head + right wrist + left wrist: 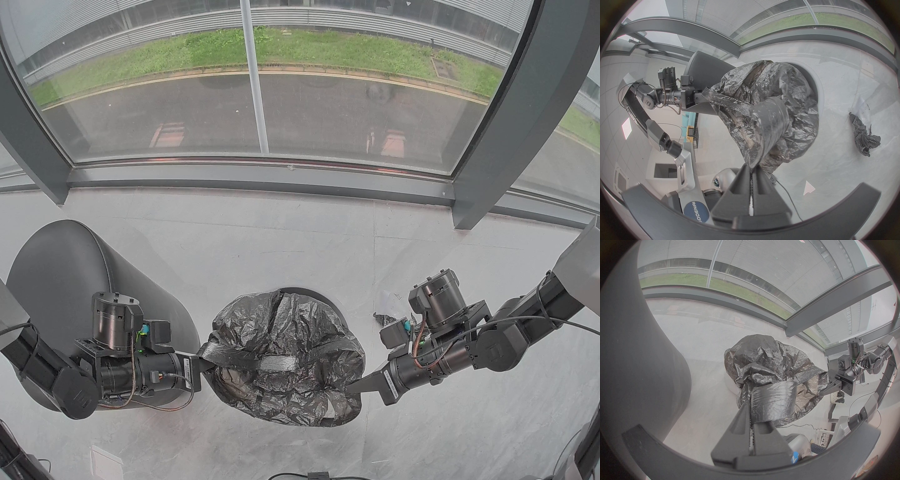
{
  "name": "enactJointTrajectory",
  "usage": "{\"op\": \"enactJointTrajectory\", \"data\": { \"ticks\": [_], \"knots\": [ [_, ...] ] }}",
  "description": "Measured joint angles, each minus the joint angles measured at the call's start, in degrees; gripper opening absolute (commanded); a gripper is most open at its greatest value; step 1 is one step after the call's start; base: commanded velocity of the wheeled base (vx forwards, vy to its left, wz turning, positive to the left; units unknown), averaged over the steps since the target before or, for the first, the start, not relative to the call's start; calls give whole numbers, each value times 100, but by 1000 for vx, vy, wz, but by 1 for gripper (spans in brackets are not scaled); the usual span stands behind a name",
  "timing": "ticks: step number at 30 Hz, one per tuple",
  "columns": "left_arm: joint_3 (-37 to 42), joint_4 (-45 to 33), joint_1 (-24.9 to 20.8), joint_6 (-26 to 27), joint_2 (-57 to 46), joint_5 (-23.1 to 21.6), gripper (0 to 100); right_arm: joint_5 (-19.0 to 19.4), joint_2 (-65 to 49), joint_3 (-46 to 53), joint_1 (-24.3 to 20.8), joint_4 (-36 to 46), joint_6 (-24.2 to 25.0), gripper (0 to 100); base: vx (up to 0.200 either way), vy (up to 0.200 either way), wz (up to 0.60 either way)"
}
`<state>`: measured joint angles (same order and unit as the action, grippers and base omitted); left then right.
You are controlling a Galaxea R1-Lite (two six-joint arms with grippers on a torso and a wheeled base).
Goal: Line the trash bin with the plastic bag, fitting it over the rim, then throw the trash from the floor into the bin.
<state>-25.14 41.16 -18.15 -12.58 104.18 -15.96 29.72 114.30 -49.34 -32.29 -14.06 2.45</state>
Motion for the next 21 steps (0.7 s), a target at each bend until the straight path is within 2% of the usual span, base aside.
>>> {"op": "enactJointTrajectory", "data": {
  "ticks": [3, 4, 13, 17, 21],
  "knots": [
    [-27, 15, 2, 2, 73, -5, 0, 6, 41, 46, 90, -15, -145, 0, 0, 0, 0],
    [-35, 17, 2, 2, 95, -5, 0, 2, 54, 59, 115, -17, -167, 100, 0, 0, 0],
    [-24, 272, -1, -6, 185, -38, 0, -50, 69, 184, 402, -45, -205, 100, 0, 0, 0],
    [-11, 699, -4, -35, 218, -341, 0, -49, -20, 341, 592, -121, -218, 100, 0, 0, 0],
    [-27, 824, -1, -83, 246, -412, 0, -115, -176, 485, 683, -518, -223, 100, 0, 0, 0]
  ]
}}
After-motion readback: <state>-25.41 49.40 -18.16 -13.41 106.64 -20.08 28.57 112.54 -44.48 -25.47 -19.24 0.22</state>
